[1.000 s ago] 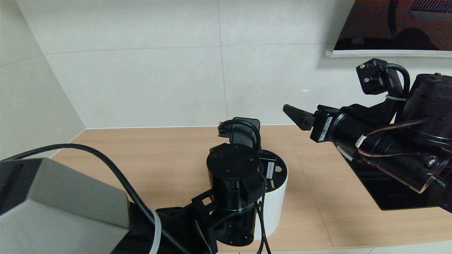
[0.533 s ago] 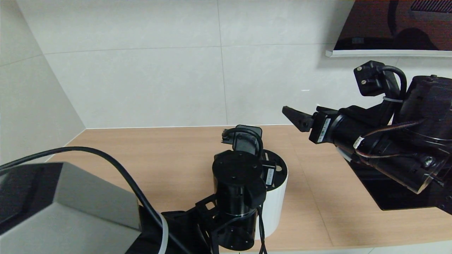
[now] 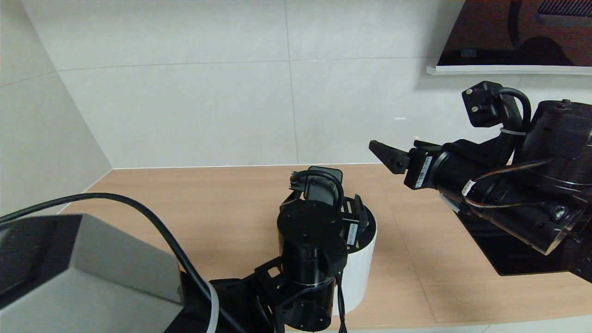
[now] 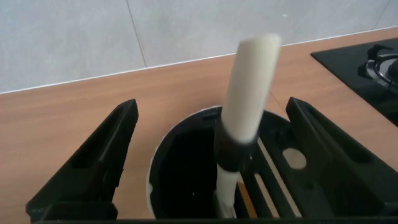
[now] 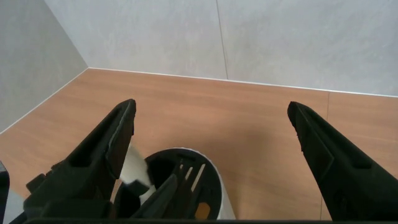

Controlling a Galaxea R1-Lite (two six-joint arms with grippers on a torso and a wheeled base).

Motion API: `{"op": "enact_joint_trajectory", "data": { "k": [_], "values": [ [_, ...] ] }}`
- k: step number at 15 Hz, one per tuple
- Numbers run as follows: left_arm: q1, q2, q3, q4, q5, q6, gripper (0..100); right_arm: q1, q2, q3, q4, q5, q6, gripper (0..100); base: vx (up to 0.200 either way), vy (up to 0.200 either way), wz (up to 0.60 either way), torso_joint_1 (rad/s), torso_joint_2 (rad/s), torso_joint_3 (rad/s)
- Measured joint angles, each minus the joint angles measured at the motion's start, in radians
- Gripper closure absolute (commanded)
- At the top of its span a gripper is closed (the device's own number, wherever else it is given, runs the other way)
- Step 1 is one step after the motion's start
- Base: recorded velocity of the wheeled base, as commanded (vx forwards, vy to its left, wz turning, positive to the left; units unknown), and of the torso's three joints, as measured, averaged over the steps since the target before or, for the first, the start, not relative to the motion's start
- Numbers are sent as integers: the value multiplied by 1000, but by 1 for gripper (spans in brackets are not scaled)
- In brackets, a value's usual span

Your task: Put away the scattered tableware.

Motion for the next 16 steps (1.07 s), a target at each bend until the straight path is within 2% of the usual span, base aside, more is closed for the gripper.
{"op": "enact_joint_trajectory", "data": {
  "k": [3, 6, 9, 11, 13, 16],
  "values": [
    [0, -41, 27, -1, -7, -2, 0, 0, 0, 1, 0, 0, 0, 0, 0, 0, 0, 0, 0, 0],
    [-6, -141, 81, 0, -50, -3, 0, -1, -6, 1, -1, -3, 3, 0, 0, 0, 0, 0, 0, 0],
    [-12, -298, 174, 8, -147, 0, 0, -8, -29, 11, -2, -4, 6, 0, 0, 0, 0, 0, 0, 0],
    [-1, -420, 243, 40, -219, 19, 0, -32, -51, 35, -2, -1, 6, 0, 0, 0, 0, 0, 0, 0],
    [56, -535, 298, 80, -270, 36, 0, -53, -77, 59, -2, -2, 3, 0, 0, 0, 0, 0, 0, 0],
    [207, -718, 346, 161, -296, 40, 0, -108, -174, 135, -2, -1, -35, 0, 0, 0, 0, 0, 0, 0]
  ]
}}
